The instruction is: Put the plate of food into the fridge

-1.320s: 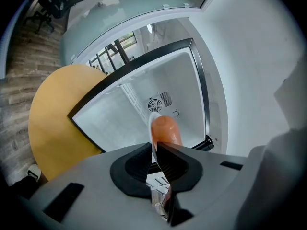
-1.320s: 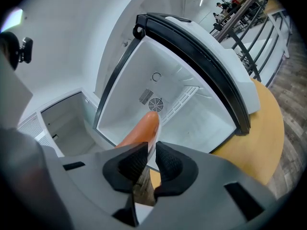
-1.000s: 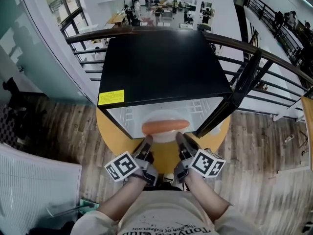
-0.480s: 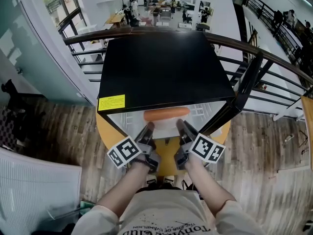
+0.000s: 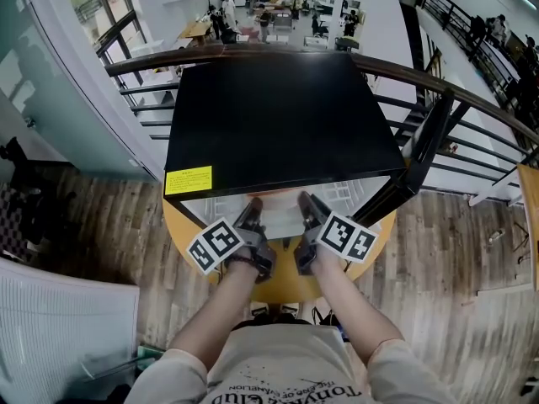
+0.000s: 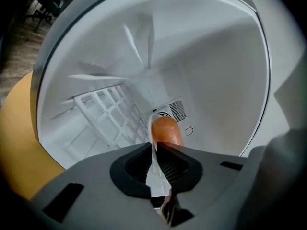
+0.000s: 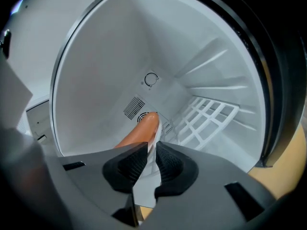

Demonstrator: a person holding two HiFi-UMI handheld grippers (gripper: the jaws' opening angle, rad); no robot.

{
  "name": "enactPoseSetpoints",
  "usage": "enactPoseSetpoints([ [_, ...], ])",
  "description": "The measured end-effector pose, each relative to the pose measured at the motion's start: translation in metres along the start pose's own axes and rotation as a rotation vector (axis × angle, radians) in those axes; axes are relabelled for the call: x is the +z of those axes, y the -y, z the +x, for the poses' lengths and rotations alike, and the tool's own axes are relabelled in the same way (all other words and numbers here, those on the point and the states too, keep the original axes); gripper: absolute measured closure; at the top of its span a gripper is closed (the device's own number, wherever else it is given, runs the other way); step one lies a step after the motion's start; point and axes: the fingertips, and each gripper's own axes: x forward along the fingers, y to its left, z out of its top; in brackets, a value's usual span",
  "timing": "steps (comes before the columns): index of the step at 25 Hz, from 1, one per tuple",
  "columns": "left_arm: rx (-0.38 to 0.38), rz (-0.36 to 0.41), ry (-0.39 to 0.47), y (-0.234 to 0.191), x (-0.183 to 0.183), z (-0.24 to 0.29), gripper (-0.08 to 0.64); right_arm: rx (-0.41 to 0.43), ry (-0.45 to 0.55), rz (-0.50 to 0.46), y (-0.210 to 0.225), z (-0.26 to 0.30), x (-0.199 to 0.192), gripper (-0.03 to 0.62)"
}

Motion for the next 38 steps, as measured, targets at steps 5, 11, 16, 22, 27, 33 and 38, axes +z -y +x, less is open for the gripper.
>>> enactPoseSetpoints([
  [5, 0.015, 0.001, -0.007, -0.007, -0.001, 0.007, 0.512, -0.013, -0.010, -0.014, 0.007, 0.008, -0.001, 0.522],
  [11, 0.024, 0.002, -0.013, -0.011, 0.001, 0.011, 0.511, -0.025, -0.018, -0.041, 0.011, 0.014, -0.001, 0.517],
  [16, 0.032, 0.035, -0.019, -0.010, 0.001, 0.014, 0.511, -0.030, -0.024, -0.050, 0.016, 0.017, -0.003, 0.508],
  [22, 0.041, 0.053, -0.032, -0.008, 0.001, 0.014, 0.508, -0.038, -0.030, -0.079, 0.016, 0.018, -0.001, 0.501],
  [27, 0.044, 0.062, -0.043, -0.007, 0.000, 0.014, 0.505, -0.052, -0.041, -0.089, 0.016, 0.016, -0.002, 0.489],
  [33, 0.039, 0.047, -0.052, -0.006, 0.000, 0.015, 0.503, -0.046, -0.041, -0.063, 0.016, 0.016, -0.001, 0.485],
  [38, 0.029, 0.038, -0.058, -0.006, 0.000, 0.016, 0.492, -0.037, -0.046, -0.040, 0.016, 0.018, 0.000, 0.485],
])
